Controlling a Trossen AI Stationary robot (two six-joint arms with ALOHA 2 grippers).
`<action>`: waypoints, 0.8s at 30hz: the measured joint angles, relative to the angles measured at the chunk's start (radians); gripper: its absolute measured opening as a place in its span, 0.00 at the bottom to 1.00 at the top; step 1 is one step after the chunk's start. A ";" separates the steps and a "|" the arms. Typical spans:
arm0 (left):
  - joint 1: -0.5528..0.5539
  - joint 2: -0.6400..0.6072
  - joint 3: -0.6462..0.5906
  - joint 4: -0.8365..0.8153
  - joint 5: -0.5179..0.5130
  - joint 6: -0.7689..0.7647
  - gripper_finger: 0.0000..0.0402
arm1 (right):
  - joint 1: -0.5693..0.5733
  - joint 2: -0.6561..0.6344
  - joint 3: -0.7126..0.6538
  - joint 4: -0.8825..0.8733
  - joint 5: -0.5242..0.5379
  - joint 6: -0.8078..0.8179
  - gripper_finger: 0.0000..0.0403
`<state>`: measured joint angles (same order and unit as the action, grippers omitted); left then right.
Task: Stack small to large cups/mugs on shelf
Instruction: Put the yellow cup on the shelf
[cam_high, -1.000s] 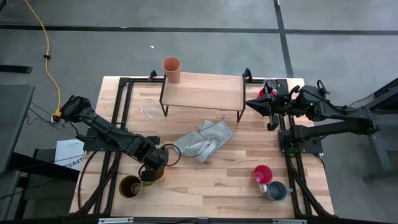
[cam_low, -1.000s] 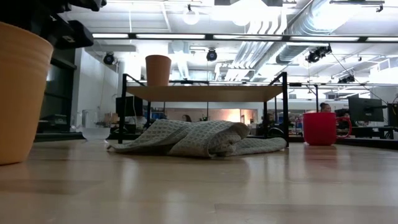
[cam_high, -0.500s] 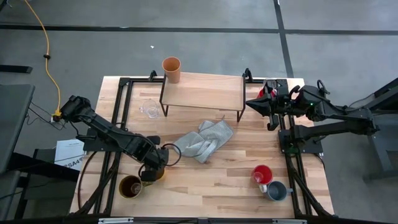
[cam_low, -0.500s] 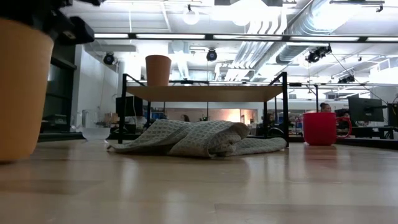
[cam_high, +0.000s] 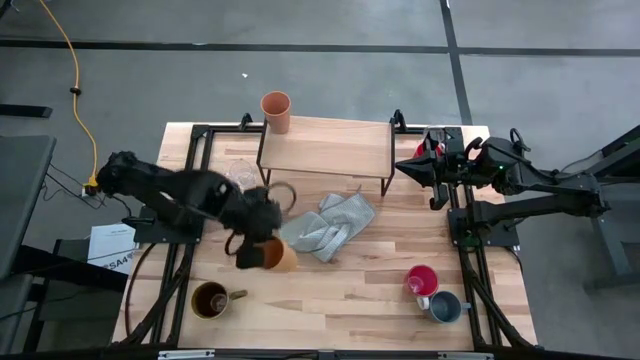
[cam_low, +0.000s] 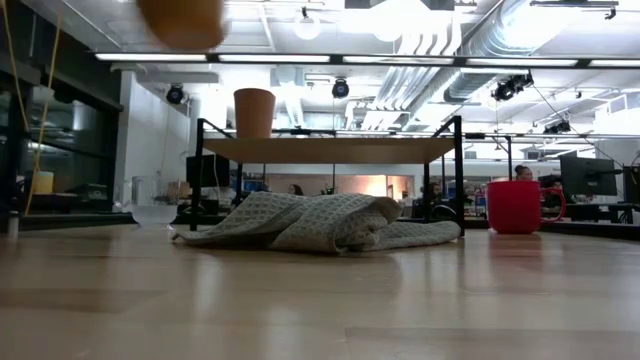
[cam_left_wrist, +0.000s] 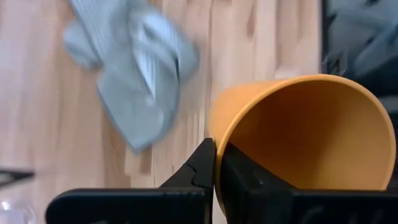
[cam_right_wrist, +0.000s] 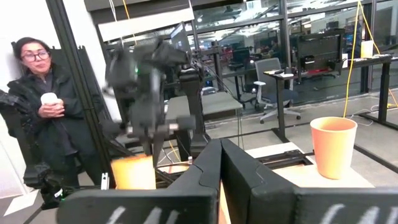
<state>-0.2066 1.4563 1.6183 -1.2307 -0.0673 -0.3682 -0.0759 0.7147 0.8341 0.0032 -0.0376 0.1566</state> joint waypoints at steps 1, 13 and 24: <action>0.014 0.000 0.038 0.000 0.000 0.013 0.00 | 0.000 0.000 0.000 0.000 0.000 0.000 0.00; 0.023 -0.033 0.189 0.148 -0.027 0.097 0.00 | 0.000 0.000 0.000 0.000 0.000 0.000 0.00; 0.065 -0.204 -0.046 0.609 -0.159 0.184 0.00 | 0.000 0.000 0.000 0.000 0.000 0.001 0.00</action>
<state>-0.1413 1.2520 1.5728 -0.6215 -0.2266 -0.1843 -0.0758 0.7151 0.8341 0.0036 -0.0376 0.1571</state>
